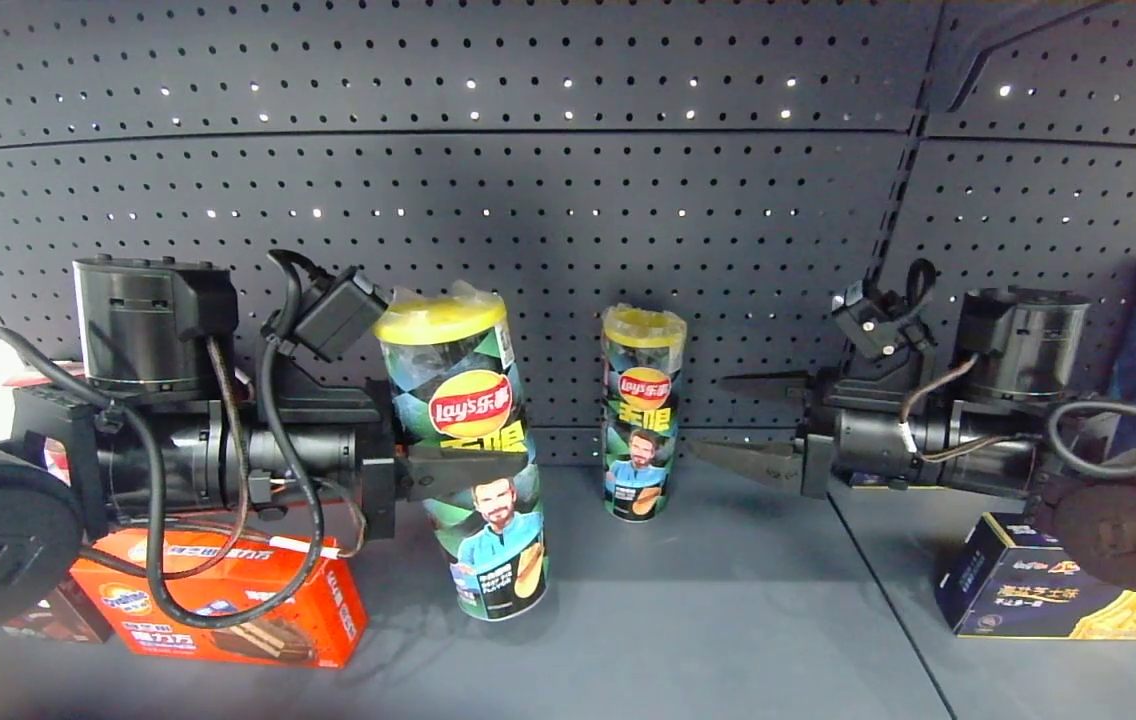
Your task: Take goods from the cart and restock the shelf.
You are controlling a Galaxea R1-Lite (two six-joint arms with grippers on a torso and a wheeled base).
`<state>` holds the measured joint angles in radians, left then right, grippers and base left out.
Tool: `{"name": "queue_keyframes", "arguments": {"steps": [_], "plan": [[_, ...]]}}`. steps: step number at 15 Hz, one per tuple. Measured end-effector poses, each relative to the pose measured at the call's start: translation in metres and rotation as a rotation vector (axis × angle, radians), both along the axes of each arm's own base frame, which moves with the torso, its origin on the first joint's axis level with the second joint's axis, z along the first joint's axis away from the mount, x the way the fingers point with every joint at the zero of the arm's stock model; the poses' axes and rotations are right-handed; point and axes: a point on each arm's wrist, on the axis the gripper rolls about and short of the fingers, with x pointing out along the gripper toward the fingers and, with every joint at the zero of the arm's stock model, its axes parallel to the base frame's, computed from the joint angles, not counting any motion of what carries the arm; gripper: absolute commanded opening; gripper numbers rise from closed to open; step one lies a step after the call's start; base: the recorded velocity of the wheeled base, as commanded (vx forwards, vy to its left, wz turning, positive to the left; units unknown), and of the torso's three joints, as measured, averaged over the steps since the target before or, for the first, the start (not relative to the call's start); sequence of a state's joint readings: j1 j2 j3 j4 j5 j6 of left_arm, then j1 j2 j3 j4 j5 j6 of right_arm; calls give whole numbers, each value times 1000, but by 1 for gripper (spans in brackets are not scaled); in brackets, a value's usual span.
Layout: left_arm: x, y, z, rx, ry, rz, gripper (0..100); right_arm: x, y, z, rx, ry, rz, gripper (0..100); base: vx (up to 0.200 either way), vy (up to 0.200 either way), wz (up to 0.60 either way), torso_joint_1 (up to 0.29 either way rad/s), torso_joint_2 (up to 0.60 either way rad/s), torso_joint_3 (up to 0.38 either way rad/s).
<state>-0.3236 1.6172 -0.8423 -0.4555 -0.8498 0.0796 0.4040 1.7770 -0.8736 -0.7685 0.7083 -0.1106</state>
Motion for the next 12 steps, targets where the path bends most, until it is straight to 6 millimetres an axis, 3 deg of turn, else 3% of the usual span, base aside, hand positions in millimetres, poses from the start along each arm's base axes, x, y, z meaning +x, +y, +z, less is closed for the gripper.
{"name": "queue_keyframes", "arguments": {"steps": [7,12], "plan": [[4,-2,4,-5,-14,-3,0,22,24,-20,-13,32,43,100,0,0,0,0,0,0],[5,-3,9,-11,-30,-5,0,32,30,-38,-32,72,43,100,0,0,0,0,0,0]]}}
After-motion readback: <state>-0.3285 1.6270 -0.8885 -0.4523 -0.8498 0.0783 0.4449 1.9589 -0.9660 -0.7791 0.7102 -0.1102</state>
